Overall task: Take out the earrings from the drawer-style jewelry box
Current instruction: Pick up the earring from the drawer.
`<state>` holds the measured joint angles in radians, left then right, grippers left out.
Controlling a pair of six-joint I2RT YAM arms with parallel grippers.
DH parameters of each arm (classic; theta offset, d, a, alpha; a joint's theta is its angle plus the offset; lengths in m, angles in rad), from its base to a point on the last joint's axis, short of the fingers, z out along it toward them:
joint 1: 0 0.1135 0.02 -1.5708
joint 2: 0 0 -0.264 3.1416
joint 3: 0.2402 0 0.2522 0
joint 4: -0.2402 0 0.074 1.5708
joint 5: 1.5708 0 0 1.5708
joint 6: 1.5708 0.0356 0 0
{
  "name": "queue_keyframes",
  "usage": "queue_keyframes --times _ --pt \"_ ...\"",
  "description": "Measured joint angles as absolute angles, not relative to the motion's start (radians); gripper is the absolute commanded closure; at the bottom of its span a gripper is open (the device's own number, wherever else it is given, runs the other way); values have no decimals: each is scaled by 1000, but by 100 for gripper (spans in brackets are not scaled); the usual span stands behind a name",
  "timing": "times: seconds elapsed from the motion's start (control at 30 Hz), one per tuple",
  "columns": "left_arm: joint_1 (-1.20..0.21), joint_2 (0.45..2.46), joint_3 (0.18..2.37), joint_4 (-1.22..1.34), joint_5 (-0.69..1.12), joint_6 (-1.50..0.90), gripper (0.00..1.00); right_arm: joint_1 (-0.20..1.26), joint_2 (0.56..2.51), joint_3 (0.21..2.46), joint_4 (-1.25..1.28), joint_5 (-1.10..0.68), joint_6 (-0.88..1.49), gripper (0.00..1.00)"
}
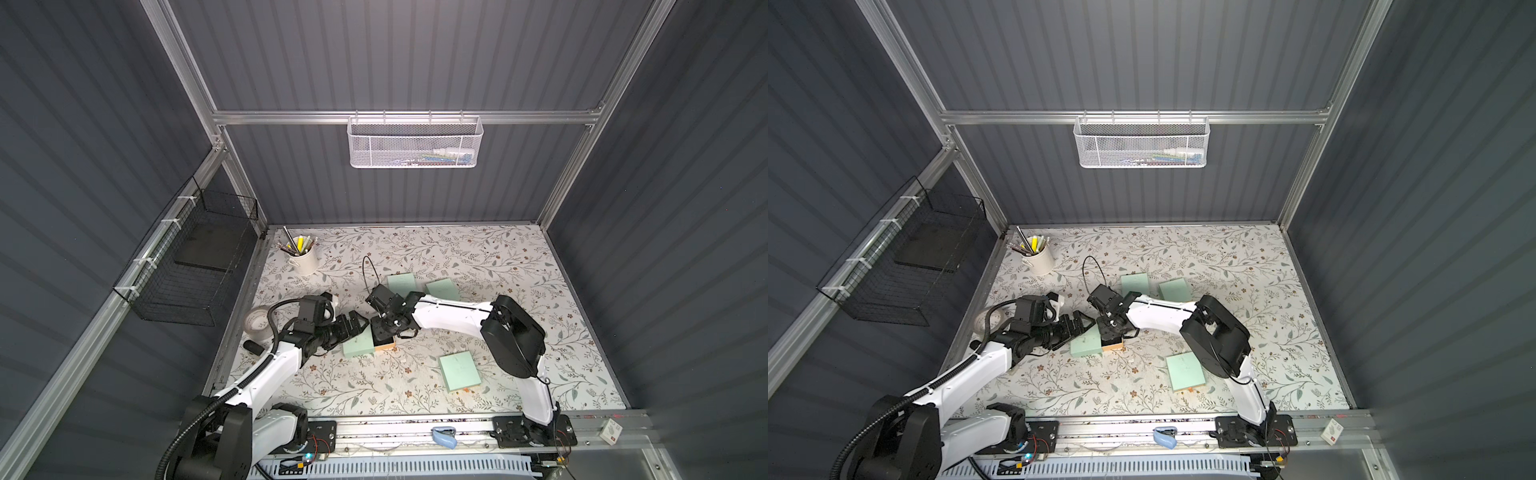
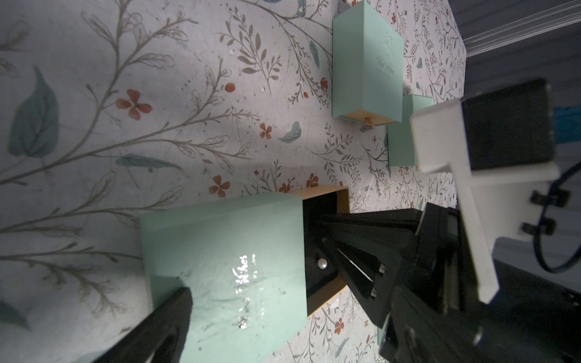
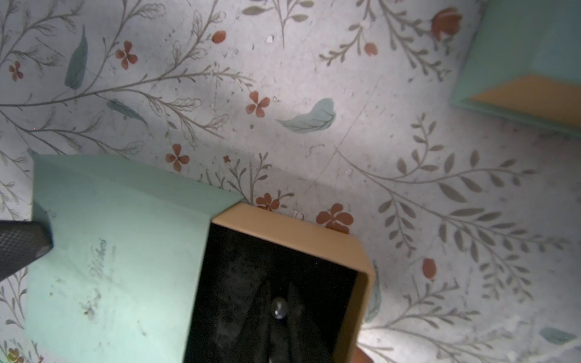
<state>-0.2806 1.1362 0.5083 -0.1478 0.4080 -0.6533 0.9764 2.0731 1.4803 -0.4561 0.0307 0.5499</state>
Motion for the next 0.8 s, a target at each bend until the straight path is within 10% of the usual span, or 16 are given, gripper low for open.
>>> queue_keyframes --times 0.8 --pt "-281 1134 503 -144 397 -638 0 978 1926 1410 -434 32 553 87"
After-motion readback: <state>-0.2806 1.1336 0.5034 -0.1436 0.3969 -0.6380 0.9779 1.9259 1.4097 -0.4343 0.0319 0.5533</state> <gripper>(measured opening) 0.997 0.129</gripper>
